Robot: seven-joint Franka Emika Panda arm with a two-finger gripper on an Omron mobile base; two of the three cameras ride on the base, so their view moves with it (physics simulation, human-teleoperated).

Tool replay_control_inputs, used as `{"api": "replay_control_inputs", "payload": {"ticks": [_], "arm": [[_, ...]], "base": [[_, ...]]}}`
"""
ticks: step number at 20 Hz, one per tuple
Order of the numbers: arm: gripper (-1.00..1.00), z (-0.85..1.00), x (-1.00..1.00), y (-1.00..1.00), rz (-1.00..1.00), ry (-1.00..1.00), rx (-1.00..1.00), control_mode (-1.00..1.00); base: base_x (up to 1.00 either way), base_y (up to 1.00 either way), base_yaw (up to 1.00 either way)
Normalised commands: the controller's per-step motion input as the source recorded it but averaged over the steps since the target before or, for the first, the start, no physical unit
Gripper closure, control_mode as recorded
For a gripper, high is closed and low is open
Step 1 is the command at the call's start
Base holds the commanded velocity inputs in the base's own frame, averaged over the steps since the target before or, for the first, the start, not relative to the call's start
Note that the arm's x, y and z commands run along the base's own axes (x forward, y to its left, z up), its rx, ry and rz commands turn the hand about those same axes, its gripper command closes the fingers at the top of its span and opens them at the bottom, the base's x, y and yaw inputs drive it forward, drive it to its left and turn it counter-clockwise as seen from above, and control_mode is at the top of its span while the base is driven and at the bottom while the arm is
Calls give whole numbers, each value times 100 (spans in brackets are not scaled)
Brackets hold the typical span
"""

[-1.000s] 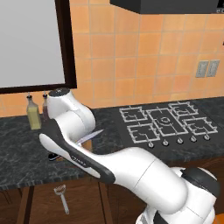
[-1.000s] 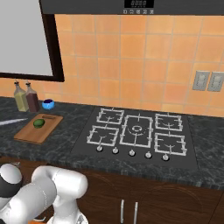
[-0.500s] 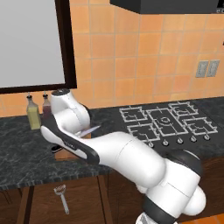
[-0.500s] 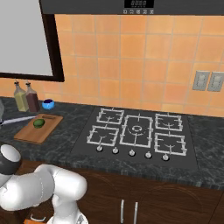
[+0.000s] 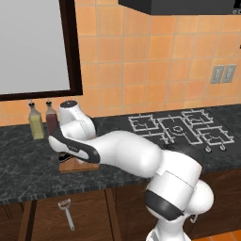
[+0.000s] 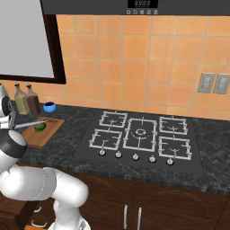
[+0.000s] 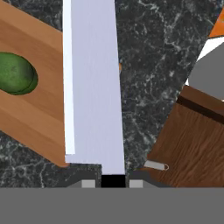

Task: Place the appropriate cutting tool for cutting the avocado skin on the cutting board.

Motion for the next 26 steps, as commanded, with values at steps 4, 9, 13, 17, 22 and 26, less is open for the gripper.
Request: {"api": "replay_control_inputs", "payload": {"ticks": [4,9,13,17,22,26], "arm": [[100,-48,38,0,0,0,0,-100],[100,-48,33,0,0,0,0,-100],[100,-42,36,0,0,0,0,-100],[100,-28,37,3,0,0,0,-100],[100,-19,35,20,0,0,0,-100],[-100,-22,22,31,0,0,0,-100]], "base": [[0,0,0],[0,0,0],[0,0,0],[0,0,0],[0,0,0],[0,0,0]]}}
